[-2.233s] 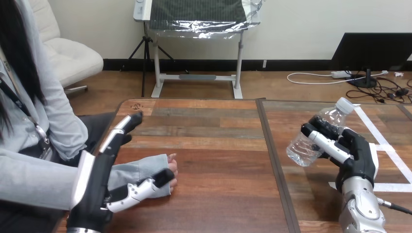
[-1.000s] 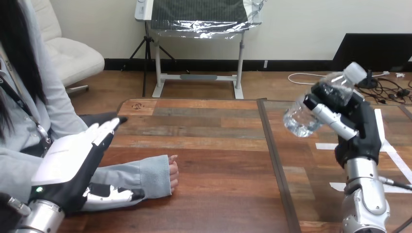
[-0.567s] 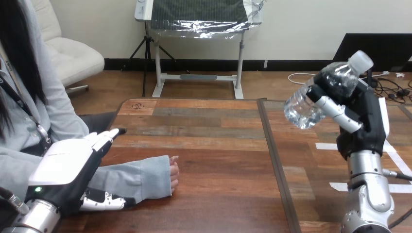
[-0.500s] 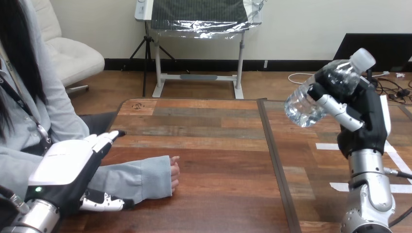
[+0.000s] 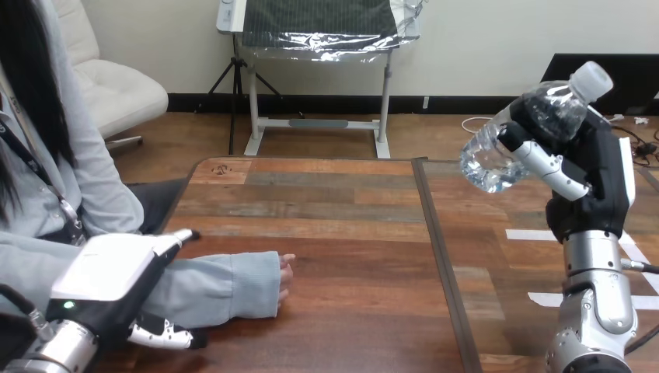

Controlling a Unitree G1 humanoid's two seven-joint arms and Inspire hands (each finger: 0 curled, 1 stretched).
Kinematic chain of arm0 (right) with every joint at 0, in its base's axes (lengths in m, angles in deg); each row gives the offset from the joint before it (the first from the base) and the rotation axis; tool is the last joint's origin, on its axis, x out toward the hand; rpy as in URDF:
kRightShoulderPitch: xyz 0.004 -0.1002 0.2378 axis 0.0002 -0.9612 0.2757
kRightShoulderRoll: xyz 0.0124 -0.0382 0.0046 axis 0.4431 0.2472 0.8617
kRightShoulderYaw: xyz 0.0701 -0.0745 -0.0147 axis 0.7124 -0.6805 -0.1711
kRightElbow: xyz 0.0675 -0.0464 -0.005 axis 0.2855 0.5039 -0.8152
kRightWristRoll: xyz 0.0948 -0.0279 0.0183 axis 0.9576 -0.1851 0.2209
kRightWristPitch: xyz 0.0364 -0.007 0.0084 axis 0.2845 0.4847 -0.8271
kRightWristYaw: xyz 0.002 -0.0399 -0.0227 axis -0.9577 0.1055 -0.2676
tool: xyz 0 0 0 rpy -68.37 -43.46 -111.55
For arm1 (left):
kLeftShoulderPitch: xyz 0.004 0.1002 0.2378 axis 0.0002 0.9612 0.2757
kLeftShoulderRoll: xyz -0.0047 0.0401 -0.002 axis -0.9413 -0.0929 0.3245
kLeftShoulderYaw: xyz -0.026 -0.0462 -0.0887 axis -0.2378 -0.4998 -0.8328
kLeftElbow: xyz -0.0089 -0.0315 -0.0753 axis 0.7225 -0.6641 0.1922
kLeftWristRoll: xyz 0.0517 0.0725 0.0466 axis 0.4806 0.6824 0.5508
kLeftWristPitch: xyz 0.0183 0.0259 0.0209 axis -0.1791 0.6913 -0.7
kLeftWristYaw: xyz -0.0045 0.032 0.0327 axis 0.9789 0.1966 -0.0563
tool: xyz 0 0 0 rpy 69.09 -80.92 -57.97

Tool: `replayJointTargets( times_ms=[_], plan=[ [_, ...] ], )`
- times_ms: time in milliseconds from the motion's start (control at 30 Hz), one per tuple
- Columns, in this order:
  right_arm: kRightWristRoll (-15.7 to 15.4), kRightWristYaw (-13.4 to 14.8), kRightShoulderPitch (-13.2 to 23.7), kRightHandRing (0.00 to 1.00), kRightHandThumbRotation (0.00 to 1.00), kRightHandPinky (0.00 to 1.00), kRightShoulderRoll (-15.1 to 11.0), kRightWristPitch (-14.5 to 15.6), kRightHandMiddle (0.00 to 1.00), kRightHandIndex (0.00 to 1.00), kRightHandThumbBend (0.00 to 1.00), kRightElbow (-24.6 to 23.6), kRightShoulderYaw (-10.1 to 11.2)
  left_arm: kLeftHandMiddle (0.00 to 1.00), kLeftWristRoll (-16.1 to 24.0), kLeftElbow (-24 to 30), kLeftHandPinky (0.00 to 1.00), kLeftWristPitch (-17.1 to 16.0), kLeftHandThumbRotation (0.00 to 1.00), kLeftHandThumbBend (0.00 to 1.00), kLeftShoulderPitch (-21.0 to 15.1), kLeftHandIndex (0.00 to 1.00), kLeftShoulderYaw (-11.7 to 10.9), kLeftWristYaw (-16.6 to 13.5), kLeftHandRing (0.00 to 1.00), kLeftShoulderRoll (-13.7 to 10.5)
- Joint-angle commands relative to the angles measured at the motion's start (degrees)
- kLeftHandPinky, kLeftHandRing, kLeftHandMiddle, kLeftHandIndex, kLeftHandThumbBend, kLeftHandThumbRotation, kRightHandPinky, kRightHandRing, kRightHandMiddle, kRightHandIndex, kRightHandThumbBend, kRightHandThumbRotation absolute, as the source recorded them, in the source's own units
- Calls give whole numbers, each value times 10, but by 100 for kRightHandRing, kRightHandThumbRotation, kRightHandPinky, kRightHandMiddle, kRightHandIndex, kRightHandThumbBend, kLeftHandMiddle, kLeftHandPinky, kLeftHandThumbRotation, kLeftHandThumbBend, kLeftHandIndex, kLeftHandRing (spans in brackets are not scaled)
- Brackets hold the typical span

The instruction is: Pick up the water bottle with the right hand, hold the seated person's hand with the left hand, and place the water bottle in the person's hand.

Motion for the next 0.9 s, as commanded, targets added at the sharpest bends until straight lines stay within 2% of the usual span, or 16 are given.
replayJointTargets(
  times_ms=[0, 267, 600, 867],
  plan=[
    [16, -16, 38, 30, 0, 25, 4, -18, 41, 43, 64, -43, 4, 85, 3, -27, 78, -5, 41, 100, -53, 88, 25, -19, 84, -18],
    [20, -18, 36, 30, 0, 25, 5, -18, 41, 43, 64, -53, 0, 83, 5, -68, 76, -5, 41, 100, -76, 86, 50, -28, 81, -22],
    [24, -26, 31, 30, 0, 24, 9, -23, 41, 43, 63, -67, -3, 81, 13, -106, 75, 15, 40, 100, -103, 85, 84, -20, 79, -21],
    [24, -31, 23, 30, 0, 24, 14, -25, 41, 43, 64, -82, -6, 80, 12, -140, 73, 18, 40, 100, -123, 83, 105, -32, 76, -18]
  ],
)
